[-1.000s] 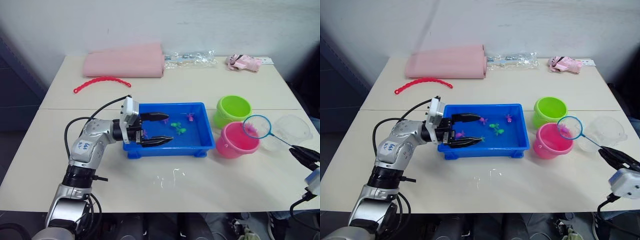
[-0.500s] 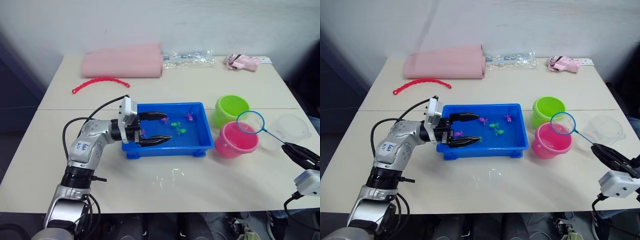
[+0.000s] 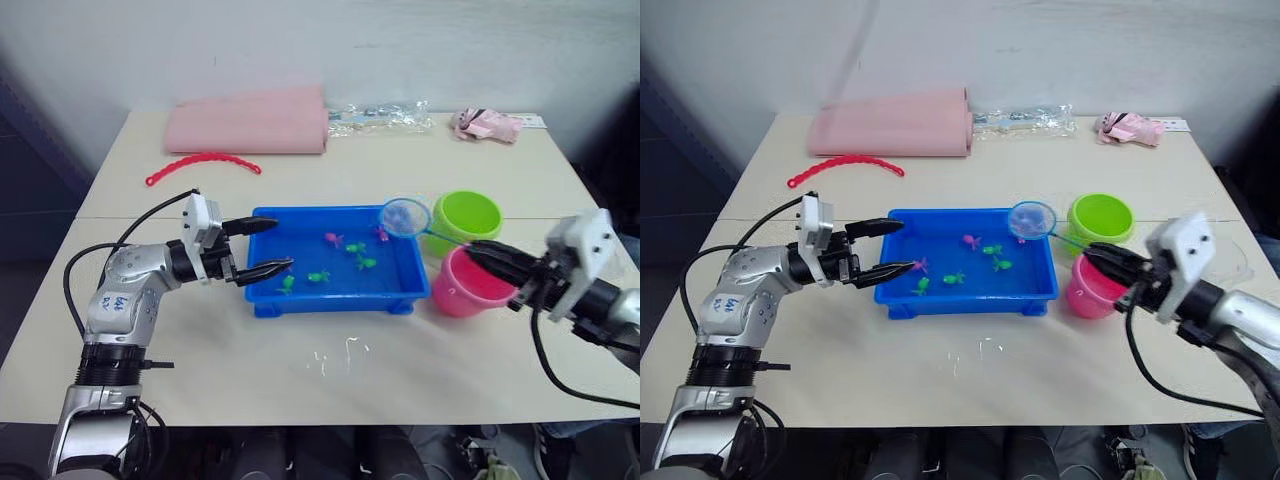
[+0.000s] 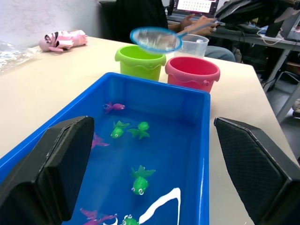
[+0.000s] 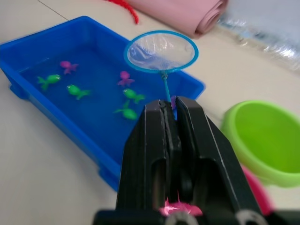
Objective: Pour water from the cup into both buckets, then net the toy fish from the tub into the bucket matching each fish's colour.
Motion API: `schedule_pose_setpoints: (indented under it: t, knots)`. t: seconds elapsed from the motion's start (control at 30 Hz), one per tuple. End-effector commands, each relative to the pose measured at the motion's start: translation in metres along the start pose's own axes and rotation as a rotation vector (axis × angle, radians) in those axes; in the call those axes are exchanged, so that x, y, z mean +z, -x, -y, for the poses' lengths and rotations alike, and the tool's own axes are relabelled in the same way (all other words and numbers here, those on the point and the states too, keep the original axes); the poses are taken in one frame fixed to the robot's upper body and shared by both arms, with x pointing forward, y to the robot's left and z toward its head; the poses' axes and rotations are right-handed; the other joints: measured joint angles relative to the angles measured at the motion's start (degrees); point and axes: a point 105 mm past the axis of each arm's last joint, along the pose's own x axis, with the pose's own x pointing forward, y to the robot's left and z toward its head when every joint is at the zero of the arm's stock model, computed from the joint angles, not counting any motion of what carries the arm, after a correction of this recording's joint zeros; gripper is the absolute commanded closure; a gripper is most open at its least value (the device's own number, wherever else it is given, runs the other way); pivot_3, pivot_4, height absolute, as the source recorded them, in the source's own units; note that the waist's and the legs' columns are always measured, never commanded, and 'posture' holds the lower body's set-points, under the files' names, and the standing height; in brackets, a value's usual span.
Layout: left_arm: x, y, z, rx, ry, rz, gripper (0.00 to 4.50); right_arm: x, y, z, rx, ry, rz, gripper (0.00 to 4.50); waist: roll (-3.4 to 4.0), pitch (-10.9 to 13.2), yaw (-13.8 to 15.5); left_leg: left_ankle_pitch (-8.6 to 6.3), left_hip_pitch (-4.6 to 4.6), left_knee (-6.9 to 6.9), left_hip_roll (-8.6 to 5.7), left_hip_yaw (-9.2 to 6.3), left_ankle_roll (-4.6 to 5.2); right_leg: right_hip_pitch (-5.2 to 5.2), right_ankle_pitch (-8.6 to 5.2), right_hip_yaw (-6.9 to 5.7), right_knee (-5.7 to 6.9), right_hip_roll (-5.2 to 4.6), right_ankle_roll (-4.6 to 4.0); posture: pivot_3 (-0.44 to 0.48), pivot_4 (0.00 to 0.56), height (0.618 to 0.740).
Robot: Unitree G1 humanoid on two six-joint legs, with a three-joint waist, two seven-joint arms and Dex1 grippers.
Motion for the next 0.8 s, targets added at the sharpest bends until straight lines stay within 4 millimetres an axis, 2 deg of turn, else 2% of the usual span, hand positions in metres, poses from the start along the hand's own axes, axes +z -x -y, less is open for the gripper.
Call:
schedule_pose_setpoints:
  t: [0.03,0.3,0.57,0.8]
  knots:
    - [0.012,0.009,-0.004,0.032,-0.068,0.008,0.04,-0.001,-0.023,-0.021,0.071,-0.111,-0.078,4.50,-0.02,0.01,-0.02,0.00,-0.01,-0.01,-0.02,-0.01,0.01,-0.01,0.00,0.00,-0.01,0.01,0.00,0.000,0.150,0.740]
    - [0.019,0.007,0.001,0.020,-0.101,-0.004,0.04,-0.024,-0.050,-0.023,0.022,-0.195,-0.210,4.50,-0.04,0.01,-0.18,-0.04,-0.04,0.00,-0.02,0.19,0.06,-0.10,0.03,-0.31,-0.04,0.10,0.06,0.000,0.150,0.740]
    - [0.020,0.004,0.006,0.016,-0.099,0.001,0.04,-0.048,-0.065,-0.017,-0.055,-0.222,-0.265,4.50,-0.04,0.01,-0.34,-0.05,-0.05,-0.02,-0.03,0.30,0.09,-0.15,0.04,-0.23,-0.03,0.19,0.08,0.000,0.150,0.740]
    - [0.018,0.005,0.009,0.017,-0.096,-0.001,0.04,-0.048,-0.068,-0.012,-0.084,-0.223,-0.259,4.50,-0.04,0.01,-0.35,-0.05,-0.05,-0.04,-0.01,0.33,0.09,-0.18,0.04,-0.20,-0.03,0.24,0.08,0.000,0.150,0.740]
